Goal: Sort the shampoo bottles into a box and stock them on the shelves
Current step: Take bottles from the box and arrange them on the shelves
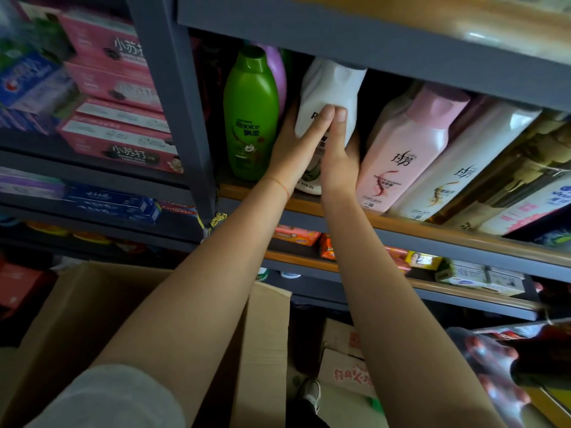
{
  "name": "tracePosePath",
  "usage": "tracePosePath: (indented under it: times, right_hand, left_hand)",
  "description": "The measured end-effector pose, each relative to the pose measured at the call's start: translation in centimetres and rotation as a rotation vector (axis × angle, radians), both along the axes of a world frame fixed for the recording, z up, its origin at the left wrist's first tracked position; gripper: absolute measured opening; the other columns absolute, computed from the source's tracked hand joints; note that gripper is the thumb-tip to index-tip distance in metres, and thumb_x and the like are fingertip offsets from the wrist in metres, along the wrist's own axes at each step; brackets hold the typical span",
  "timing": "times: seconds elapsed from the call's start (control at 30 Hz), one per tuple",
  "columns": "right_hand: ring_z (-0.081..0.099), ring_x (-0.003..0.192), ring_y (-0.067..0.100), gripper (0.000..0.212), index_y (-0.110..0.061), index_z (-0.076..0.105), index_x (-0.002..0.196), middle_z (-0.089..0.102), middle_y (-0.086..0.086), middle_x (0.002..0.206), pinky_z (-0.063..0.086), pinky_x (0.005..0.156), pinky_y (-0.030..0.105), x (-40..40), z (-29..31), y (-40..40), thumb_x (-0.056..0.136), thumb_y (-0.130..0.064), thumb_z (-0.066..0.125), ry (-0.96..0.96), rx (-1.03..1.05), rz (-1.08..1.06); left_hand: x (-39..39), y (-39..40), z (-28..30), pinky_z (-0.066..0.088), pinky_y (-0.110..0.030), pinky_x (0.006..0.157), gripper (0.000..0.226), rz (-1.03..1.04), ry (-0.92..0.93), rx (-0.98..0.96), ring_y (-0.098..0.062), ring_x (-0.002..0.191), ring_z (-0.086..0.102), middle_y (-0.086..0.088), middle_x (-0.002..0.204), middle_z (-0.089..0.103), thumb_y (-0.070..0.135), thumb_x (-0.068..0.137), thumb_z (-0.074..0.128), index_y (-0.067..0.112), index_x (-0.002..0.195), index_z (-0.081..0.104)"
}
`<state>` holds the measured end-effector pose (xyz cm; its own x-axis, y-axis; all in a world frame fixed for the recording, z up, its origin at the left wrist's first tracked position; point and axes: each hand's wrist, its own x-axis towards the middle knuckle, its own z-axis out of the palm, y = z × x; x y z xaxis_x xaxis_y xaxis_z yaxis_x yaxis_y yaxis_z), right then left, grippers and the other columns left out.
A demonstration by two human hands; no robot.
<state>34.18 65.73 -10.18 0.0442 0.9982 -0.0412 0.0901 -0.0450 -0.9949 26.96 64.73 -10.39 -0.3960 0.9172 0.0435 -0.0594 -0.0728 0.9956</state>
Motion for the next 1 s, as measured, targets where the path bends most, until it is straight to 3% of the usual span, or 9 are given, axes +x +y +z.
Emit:
tracePosePath:
  times: [0.2,0.3,0.47,0.57,0.87,1.0]
  right_hand:
    - [0.062,0.115,0.012,0.063,-0.022,0.063,0.126,0.068,-0.001,0.121,0.047,0.103,0.031,-0.3,-0.3,0.4,0.087,-0.068,0.047,-0.013,0.056,-0.027]
    - [0.061,0.115,0.012,0.052,-0.022,0.063,0.126,0.068,-0.001,0.122,0.046,0.104,0.029,-0.1,-0.3,0.5,0.095,-0.06,0.048,0.004,0.061,-0.029]
    - [0.057,0.104,0.003,0.041,-0.021,0.061,0.125,0.064,-0.008,0.11,0.04,0.081,0.002,0.0,-0.3,0.5,0.099,-0.05,0.049,0.021,0.099,-0.015]
    - [0.057,0.103,0.002,0.037,-0.021,0.061,0.124,0.063,-0.009,0.109,0.038,0.074,-0.005,0.0,-0.3,0.5,0.1,-0.047,0.048,0.021,0.104,-0.002]
    - [0.059,0.093,-0.007,0.031,-0.024,0.063,0.117,0.067,-0.01,0.104,0.044,0.081,0.002,0.2,-0.5,0.0,0.1,-0.046,0.05,0.027,0.119,0.029]
    - [0.062,0.097,0.001,0.037,-0.016,0.063,0.119,0.067,-0.006,0.104,0.044,0.081,0.003,0.2,-0.6,-0.6,0.101,-0.045,0.048,0.039,0.117,0.02]
  left_hand:
    - [0.0,0.7,-0.2,0.044,-0.001,0.077,0.044,0.027,-0.005,0.01,0.023,0.092,0.055,0.023,0.11,0.06,0.041,0.097,0.059,0.024,0.137,0.05]
    - [0.1,0.7,-0.5,0.044,-0.001,0.073,0.032,0.031,-0.009,0.01,0.026,0.086,0.056,0.025,0.106,0.06,0.038,0.098,0.059,0.03,0.128,0.05]
    - [0.3,0.3,-0.5,0.044,-0.001,0.073,0.025,0.036,-0.015,0.033,0.026,0.085,0.056,0.025,0.104,0.059,0.033,0.099,0.059,0.03,0.122,0.05]
    - [0.3,0.2,-0.4,0.044,-0.001,0.073,0.022,0.034,-0.008,0.04,0.026,0.083,0.056,0.025,0.102,0.059,0.031,0.099,0.058,0.03,0.12,0.05]
    - [0.8,-0.3,-0.5,0.045,-0.003,0.072,0.022,0.072,-0.01,0.046,0.024,0.086,0.058,0.024,0.103,0.061,0.032,0.1,0.057,0.029,0.121,0.053]
    - [0.8,-0.8,-0.5,0.048,-0.007,0.075,0.032,0.079,-0.018,0.042,0.018,0.091,0.06,0.021,0.107,0.064,0.037,0.098,0.059,0.026,0.128,0.054]
